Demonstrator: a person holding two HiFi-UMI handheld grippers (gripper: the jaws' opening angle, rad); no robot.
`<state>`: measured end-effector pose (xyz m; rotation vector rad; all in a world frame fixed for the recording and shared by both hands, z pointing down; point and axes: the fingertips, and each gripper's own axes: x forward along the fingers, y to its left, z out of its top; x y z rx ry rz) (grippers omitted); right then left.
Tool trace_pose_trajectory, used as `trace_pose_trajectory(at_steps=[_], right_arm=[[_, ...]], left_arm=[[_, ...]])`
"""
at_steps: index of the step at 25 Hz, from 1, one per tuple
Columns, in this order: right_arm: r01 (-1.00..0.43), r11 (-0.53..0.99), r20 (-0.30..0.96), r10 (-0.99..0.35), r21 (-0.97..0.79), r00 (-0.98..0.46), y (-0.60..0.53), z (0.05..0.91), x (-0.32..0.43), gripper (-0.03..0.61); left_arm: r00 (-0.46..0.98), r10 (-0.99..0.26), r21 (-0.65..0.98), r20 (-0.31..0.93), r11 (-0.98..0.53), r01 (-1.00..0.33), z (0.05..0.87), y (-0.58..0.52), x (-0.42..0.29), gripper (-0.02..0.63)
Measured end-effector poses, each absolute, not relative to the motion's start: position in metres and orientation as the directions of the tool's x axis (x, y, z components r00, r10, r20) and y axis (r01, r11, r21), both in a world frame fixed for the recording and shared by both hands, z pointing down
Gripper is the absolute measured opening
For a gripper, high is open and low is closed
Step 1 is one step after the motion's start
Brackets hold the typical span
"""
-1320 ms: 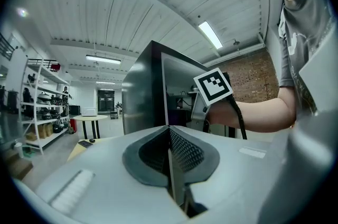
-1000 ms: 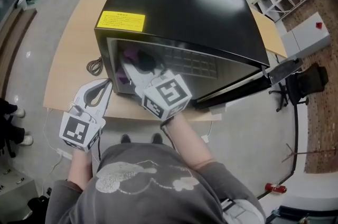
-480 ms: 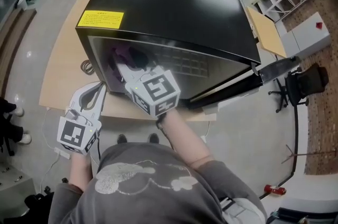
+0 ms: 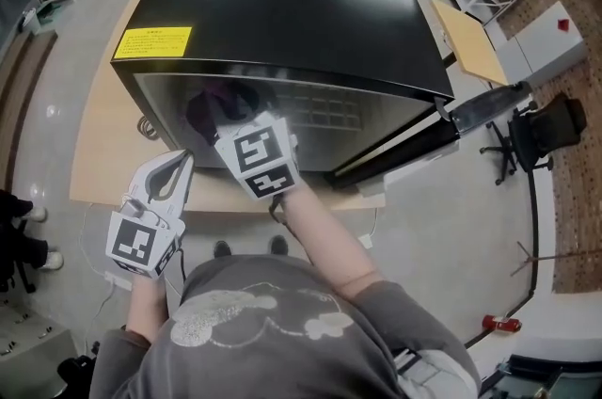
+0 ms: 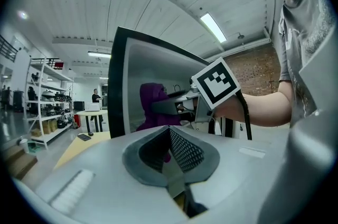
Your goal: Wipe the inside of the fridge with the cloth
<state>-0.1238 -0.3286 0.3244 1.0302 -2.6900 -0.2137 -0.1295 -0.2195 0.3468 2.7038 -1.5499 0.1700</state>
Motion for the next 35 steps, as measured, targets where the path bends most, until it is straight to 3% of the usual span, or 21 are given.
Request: trace_pose_trajectory(at_steps=[21,29,35], right_arm=[[-0.92,0.345,0.245,-0.923,0.188,-0.296,-0.365,0.344,0.079,0.078],[-0.967,0.25,0.129,-0.958,-0.05,-0.255,-0.369,0.317,0.1,0.078],[-0.972,0.198,0.103,-0.972,-0.125,-0.212,-0.359,0.314,0.11,0.078]], left_arm=[[0.673,-0.736,-0.047,0.077,-0.677,-0.735,0.344,-0.243,-0.043,0.018],[0.712,-0.699,-0.038,0.071,-0.715,-0.698,0.337,-0.246,-0.023,0.018],[0.724,-0.686,-0.028,0.067,-0.727,-0.686,0.337,-0.246,-0.02,0.018]])
